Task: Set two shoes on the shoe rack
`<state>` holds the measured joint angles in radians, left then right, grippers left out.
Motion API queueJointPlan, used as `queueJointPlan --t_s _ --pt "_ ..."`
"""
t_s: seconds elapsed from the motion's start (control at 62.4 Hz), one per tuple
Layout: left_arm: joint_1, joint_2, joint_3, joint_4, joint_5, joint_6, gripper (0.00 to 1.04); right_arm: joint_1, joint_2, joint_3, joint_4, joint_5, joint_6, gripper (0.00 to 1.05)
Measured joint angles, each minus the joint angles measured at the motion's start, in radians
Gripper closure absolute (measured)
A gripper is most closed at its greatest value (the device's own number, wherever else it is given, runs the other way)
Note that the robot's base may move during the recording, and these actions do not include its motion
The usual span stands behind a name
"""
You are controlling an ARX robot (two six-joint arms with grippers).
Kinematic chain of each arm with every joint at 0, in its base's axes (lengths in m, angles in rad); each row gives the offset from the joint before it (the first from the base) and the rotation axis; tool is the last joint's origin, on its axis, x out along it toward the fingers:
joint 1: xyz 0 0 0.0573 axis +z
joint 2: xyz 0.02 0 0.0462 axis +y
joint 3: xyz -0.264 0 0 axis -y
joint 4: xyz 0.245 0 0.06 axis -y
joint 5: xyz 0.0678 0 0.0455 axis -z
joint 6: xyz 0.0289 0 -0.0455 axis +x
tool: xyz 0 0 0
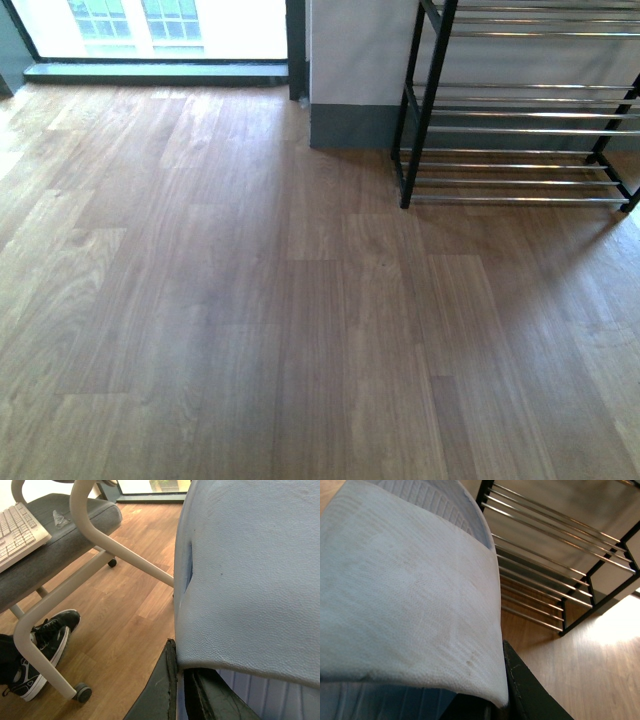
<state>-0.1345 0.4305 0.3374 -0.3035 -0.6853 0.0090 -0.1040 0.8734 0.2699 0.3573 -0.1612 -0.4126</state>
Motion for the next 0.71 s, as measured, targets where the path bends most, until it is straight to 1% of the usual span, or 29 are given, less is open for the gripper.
queueJointPlan --t_s 0.706 --pt "0.0 -0.002 0.0 0.0 0.003 0.0 1.03 -0.003 -0.004 -0.002 -0.001 0.007 0.0 1.03"
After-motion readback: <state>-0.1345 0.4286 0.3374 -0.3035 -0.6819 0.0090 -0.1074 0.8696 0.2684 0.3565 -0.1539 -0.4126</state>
